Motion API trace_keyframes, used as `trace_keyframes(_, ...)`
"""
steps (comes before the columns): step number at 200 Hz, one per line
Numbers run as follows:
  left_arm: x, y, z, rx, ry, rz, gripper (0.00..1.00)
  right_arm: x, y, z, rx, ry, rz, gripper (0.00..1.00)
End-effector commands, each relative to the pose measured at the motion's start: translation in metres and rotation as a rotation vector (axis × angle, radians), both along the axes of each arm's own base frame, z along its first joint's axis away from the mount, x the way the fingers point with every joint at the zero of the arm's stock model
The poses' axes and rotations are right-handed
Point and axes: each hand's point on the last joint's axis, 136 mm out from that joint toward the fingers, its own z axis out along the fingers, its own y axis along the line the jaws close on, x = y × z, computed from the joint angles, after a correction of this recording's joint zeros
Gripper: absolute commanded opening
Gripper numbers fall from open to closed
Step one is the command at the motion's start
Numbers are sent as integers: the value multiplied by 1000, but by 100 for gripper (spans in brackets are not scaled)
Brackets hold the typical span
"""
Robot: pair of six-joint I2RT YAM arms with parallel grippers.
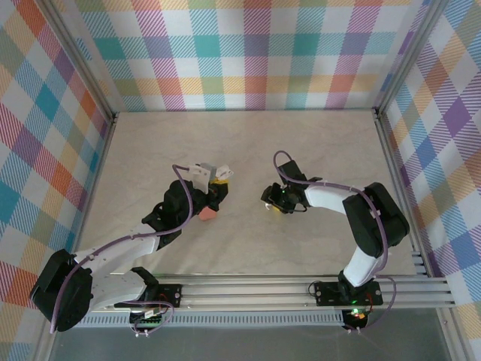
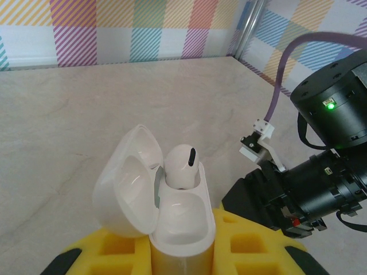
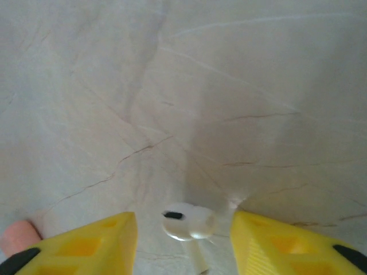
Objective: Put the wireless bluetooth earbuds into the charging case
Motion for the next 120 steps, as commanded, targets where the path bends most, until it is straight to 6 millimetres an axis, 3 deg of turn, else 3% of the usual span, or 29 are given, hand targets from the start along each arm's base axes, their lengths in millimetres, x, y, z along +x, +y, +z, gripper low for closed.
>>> trace_keyframes(1, 0, -1, 12, -43, -22, -12, 0, -7, -9, 7, -40, 21, 7, 56)
trace_keyframes(40, 0, -6, 16, -51, -25, -33, 0, -5, -18, 52, -56, -60, 102, 58)
trace_keyframes(72, -1, -9, 18, -60, -24, -47, 0, 0, -19, 82, -71, -159, 300, 54)
trace_keyframes(91, -1, -10, 17, -66, -18, -50, 0, 0, -15, 84, -98, -165, 426, 51)
trace_keyframes(120, -1, -11, 18, -73, -15, -55, 0, 4, -14, 64, -151, -91, 508, 48)
